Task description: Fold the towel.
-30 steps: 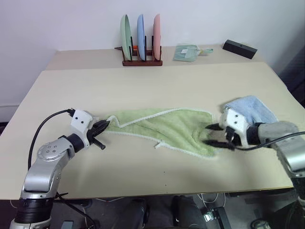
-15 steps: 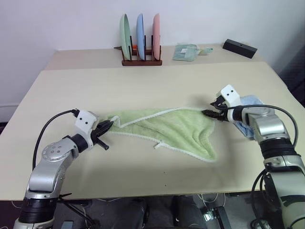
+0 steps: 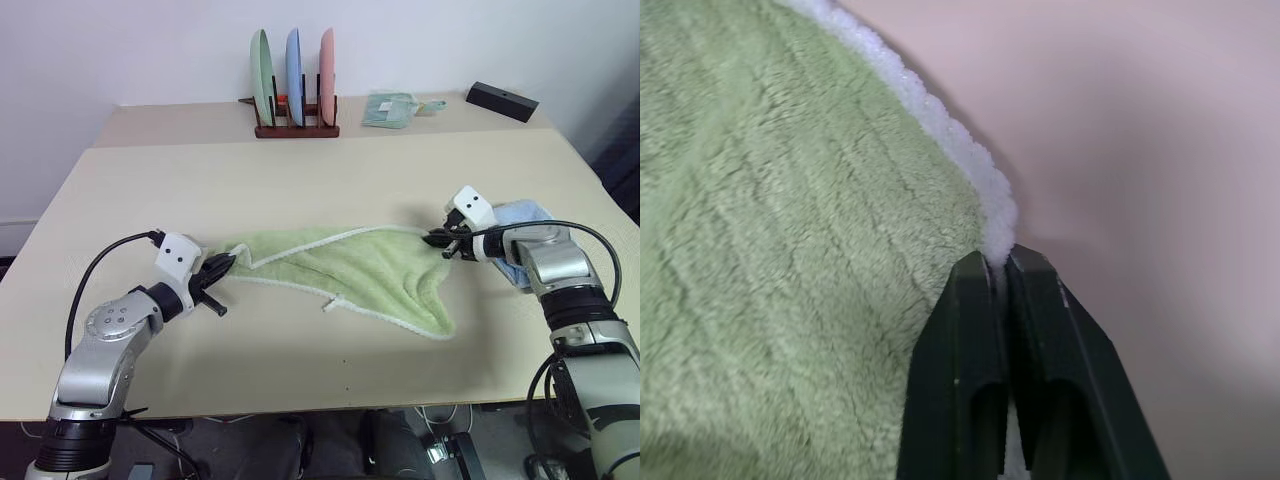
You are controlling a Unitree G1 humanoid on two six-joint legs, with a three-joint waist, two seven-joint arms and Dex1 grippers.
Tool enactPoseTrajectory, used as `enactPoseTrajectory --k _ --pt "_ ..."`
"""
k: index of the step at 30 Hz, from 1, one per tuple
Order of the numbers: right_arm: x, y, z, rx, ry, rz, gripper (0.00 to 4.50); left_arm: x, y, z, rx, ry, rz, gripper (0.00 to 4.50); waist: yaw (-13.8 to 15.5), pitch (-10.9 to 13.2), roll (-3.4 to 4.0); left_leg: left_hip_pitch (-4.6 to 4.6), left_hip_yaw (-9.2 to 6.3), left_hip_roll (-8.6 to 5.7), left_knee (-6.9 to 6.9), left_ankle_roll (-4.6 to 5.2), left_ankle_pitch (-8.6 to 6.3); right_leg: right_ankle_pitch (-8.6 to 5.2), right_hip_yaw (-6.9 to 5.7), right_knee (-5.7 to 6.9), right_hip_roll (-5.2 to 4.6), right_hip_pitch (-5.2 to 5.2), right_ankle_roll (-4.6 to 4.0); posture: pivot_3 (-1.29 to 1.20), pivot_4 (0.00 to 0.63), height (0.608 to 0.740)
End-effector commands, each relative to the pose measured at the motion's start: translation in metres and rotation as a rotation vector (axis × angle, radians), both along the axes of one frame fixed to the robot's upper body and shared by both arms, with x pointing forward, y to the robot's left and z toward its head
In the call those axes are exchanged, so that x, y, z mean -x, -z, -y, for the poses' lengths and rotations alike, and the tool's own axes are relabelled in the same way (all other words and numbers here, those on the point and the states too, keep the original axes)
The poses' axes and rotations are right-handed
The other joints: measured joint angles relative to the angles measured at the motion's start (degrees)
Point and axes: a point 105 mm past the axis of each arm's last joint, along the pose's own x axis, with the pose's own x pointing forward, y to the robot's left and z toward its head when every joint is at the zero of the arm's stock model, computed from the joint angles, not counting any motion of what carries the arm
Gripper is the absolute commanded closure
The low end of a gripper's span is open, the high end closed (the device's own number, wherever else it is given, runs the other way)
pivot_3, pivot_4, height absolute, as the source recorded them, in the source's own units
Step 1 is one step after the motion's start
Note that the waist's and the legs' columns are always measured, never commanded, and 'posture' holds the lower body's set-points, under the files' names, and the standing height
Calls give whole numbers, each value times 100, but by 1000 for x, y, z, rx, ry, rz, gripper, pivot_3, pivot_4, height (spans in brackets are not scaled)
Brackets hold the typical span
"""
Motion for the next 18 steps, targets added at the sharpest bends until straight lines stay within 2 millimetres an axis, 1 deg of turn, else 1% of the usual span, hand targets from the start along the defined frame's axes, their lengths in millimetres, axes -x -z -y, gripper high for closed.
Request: enactPoseTrajectory --k 1,2,3,4,5,6,7,8,9,10,11,12,13,14,15,17,18 --pt "-7 -31 5 37 17 136 4478 -5 -19 -5 8 -25 71 4500 1 0 0 0 0 0 0 0 0 0 0 0 0 0 0 0 150 740" --pt "-8 -34 5 42 22 151 4478 -6 -20 -6 14 -30 75 4500 2 0 0 0 0 0 0 0 0 0 0 0 0 0 0 0 150 740" --pt "-16 -54 3 76 14 267 4478 -22 -32 -13 10 -81 123 4500 10 1 1 0 0 0 0 0 0 0 0 0 0 0 0 0 150 740" --pt "-26 -80 1 113 25 402 4478 -45 -53 -26 20 -167 195 4500 33 6 4 2 0 0 0 0 0 0 0 1 0 2 0 0 150 740" --pt "-32 -99 -1 136 34 499 4478 -61 -69 -34 32 -227 244 4500 48 18 4 0 -1 -2 7 -4 2 0 -4 6 -1 0 0 0 150 740" --pt "-35 -110 -2 148 40 556 4478 -71 -79 -40 42 -263 272 4500 23 23 -2 -12 -7 -5 25 -16 9 7 -11 20 0 -7 0 0 150 740" --pt "-39 -122 0 184 49 622 4478 -81 -96 -45 47 -304 332 4500 6 22 -2 -34 -9 0 24 -29 17 28 -11 11 6 -26 -3 0 150 740" --pt "-41 -134 1 211 60 678 4478 -89 -113 -50 58 -339 389 4500 -4 19 -3 -42 -8 1 24 -31 18 29 -8 13 7 -37 -2 0 150 740" --pt "-43 -158 2 214 78 771 4478 -96 -144 -56 108 -379 475 4500 -9 19 -5 -36 -3 2 19 -29 17 28 -7 17 6 -40 -2 0 150 740" --pt "-43 -174 3 211 91 835 4478 -99 -165 -61 148 -404 533 4500 -18 21 -11 -40 -4 2 12 -29 17 28 -8 14 7 -47 -2 0 150 740" --pt "-41 -192 2 200 98 899 4478 -101 -184 -65 190 -424 582 4500 -50 22 -15 -72 -3 2 15 -28 17 28 -10 14 7 -81 -2 0 150 740" --pt "-37 -210 0 180 87 959 4478 -102 -197 -67 220 -417 607 4500 -90 23 -16 -106 -1 2 25 -28 18 29 -10 18 6 -114 -1 0 150 740" --pt "-33 -220 -3 171 68 998 4478 -102 -203 -67 226 -399 612 4500 -148 23 -16 -111 -1 2 24 -28 18 30 -14 22 1 -118 -1 0 150 740" --pt "-28 -224 -7 167 32 1015 4478 -100 -204 -65 205 -370 614 4500 -186 22 -16 -110 -2 2 25 -27 19 30 -22 23 -3 -118 -1 0 150 740" --pt "-24 -222 -11 166 -9 1013 4478 -97 -200 -62 173 -340 606 4500 -226 21 -15 -104 0 1 25 -25 18 30 -26 19 -7 -118 -1 0 150 740" --pt "-15 -208 -20 173 -113 975 4478 -90 -182 -59 117 -281 560 4500 -327 20 -13 -96 0 0 21 -19 14 30 -29 18 -11 -118 -1 0 150 740" --pt "-10 -196 -24 162 -161 933 4478 -84 -170 -58 99 -249 525 4500 -360 20 -13 -93 -1 0 19 -16 13 30 -30 18 -9 -118 -1 0 150 740"
